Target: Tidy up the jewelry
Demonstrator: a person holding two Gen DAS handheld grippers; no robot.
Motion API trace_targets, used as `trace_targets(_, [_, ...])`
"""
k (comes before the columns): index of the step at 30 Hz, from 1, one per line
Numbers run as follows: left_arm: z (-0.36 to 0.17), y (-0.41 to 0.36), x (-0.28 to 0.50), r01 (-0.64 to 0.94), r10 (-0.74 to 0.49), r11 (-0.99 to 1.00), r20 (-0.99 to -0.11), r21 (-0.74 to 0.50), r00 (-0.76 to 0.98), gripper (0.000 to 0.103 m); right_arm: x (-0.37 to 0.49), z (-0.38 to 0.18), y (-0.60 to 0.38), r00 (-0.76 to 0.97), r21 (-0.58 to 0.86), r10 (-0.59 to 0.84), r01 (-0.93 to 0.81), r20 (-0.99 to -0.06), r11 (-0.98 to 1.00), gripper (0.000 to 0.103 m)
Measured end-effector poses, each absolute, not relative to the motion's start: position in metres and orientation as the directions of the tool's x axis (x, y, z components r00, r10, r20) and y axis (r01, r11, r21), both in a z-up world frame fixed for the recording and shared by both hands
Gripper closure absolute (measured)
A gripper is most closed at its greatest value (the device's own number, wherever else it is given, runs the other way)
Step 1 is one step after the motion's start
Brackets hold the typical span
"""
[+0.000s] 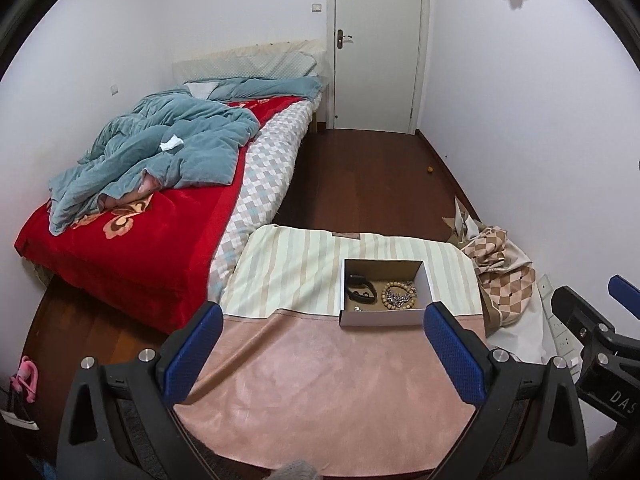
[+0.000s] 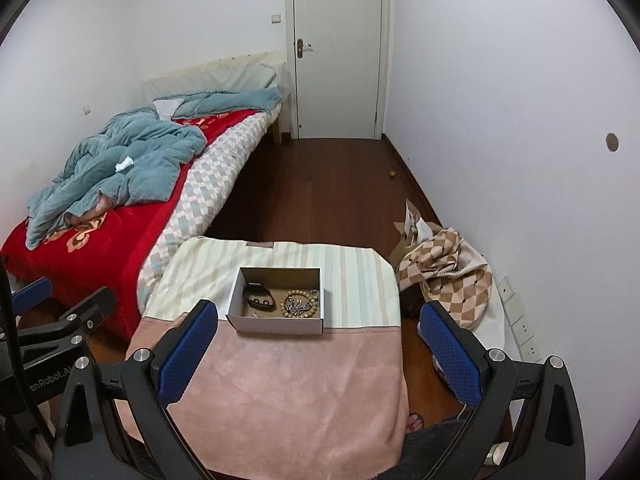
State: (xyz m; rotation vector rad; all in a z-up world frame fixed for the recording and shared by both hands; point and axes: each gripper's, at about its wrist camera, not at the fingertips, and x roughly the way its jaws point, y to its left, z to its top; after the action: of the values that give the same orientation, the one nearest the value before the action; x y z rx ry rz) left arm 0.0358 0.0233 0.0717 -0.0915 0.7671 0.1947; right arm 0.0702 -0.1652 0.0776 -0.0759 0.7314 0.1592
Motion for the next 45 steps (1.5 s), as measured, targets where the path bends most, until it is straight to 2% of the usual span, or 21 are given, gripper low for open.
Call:
trace_targets(10, [0.074,0.021,0.041,-0.202,0.134,0.979,-0.716,-0.011,0.685,0.0,0.07,0.09,-0.168,0.722,-0.02,0.103,-0.16,-0.685,0.987,0.0])
trace_targets(31, [0.034,0.025,0.128,-0.221,0.147,0.975,-0.81,0.023,0.567,0.0,0.169,0.034,-0.153,0.623,-0.049,0.047,-0.136,-0.781,0.989,0.0])
trace_targets(45, [0.025,0.026,0.141,-0.215,0.128,0.977,-0.831,0.01,0.541,0.0,0.189,0.024,-0.148,0.587,-0.058,0.042,-0.151,-0.808,0.987,0.0])
